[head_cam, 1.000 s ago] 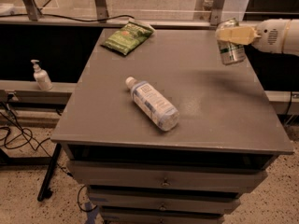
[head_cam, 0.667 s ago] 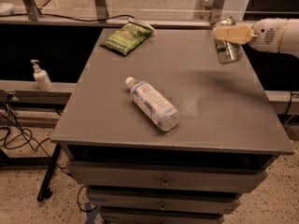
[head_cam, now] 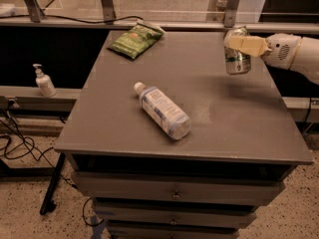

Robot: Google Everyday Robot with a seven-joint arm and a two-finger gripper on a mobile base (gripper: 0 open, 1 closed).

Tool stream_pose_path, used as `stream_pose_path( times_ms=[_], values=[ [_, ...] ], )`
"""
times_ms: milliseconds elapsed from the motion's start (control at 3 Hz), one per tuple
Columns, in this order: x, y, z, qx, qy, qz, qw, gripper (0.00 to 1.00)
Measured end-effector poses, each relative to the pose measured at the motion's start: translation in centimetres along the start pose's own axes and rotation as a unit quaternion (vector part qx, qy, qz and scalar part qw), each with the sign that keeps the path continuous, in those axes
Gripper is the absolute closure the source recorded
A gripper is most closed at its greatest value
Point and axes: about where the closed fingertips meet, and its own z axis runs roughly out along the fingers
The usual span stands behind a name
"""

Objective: Place 7up can upright

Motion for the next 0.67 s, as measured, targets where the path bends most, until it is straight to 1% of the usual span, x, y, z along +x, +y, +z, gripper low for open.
stream_pose_path(
  times_ms=[333,667],
  values=[
    [1.22,-0.08,-0.45,-0.033,-0.028,-0.017,0.9989,1.0],
    [2.2,-0.06,-1.38,-0.056,-0.052,-0.053,0.9957,1.0]
  ],
)
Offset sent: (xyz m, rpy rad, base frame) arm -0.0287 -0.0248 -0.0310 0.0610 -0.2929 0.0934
